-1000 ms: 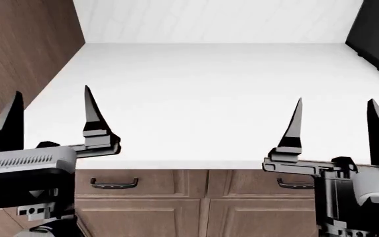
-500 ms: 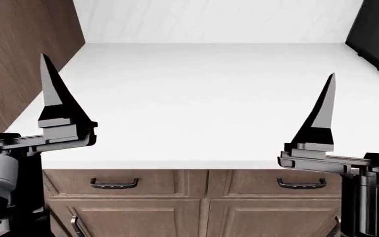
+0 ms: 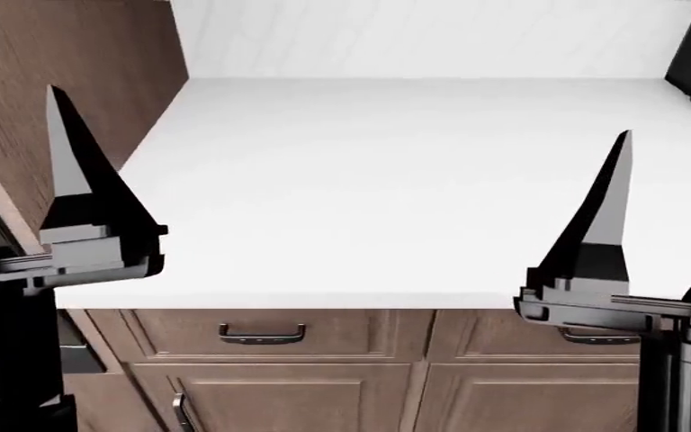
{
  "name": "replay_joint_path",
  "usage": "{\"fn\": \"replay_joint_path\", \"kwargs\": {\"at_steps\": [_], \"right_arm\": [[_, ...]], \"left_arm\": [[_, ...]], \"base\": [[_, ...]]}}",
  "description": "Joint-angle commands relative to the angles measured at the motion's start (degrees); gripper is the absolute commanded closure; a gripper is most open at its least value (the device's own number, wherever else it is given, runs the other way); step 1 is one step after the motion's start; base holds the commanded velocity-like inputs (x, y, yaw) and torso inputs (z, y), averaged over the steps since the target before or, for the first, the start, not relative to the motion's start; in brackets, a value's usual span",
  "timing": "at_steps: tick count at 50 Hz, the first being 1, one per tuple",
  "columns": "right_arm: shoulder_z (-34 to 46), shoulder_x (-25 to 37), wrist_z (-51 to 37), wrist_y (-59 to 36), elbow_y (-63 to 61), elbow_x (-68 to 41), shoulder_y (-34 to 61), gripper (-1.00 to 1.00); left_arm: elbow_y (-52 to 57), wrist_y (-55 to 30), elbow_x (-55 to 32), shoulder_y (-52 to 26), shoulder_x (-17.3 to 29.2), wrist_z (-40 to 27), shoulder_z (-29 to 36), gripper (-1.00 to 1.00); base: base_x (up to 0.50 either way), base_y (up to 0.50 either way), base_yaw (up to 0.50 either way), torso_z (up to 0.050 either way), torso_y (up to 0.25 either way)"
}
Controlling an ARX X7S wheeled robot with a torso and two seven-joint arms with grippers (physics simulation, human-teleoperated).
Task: Preheat the oven by turning the temperature knob.
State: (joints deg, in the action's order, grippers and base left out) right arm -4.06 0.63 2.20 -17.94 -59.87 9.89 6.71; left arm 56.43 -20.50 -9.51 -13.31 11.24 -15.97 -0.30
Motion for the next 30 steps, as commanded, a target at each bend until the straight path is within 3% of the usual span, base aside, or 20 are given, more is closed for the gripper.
{"fn": "replay_joint_path", "kwargs": {"at_steps": [1, 30], "right_arm": [[-0.2, -0.5, 1.1, 0.8, -0.1, 0.3, -0.4, -1.0], [0.0, -0.5, 1.4, 1.2, -0.1, 0.5, -0.6, -1.0]], "left_arm": [[0.7, 0.1, 0.1, 0.2, 0.7, -0.7, 0.6, -1.0], [1.5, -0.4, -1.1, -0.2, 2.6, -2.6, 1.3, -1.0]], "base": [[0.0, 0.5, 0.0, 0.0, 0.0], [0.0, 0.5, 0.0, 0.0, 0.0]]}}
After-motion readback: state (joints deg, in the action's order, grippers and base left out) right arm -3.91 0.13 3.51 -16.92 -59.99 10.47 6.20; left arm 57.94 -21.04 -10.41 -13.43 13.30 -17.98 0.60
